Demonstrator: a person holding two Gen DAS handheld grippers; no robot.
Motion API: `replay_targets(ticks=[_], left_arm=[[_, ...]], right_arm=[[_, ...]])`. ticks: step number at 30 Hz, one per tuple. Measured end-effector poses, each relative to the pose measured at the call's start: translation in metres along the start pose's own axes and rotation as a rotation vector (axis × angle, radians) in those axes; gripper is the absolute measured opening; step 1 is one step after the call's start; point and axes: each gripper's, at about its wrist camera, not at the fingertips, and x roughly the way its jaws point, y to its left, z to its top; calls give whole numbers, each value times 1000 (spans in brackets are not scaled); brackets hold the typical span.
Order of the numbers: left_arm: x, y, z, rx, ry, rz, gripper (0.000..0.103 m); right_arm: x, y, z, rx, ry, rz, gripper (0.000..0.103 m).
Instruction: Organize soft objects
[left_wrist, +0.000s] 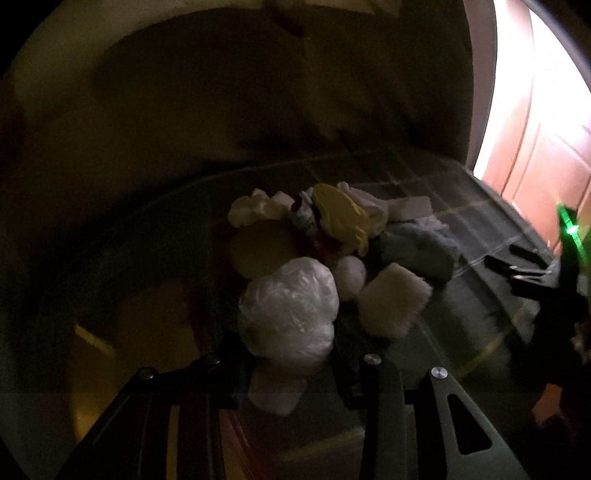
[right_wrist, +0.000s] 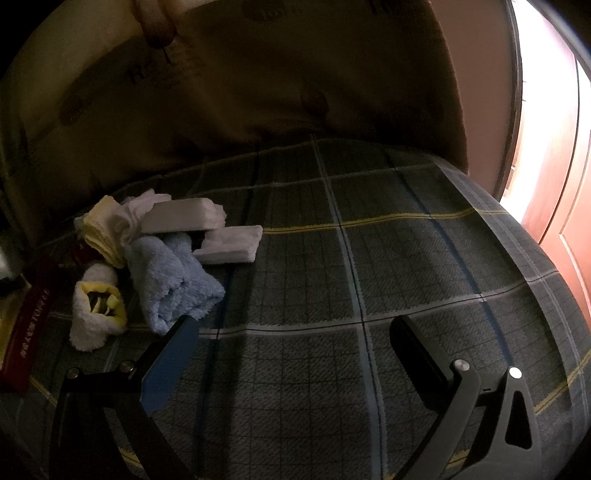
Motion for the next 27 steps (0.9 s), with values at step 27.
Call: replay_targets(ticks=[27], left_arm=[[-63, 92, -68, -238, 5, 69, 37]], right_arm=[[27, 182, 0, -510, 200, 211, 91]])
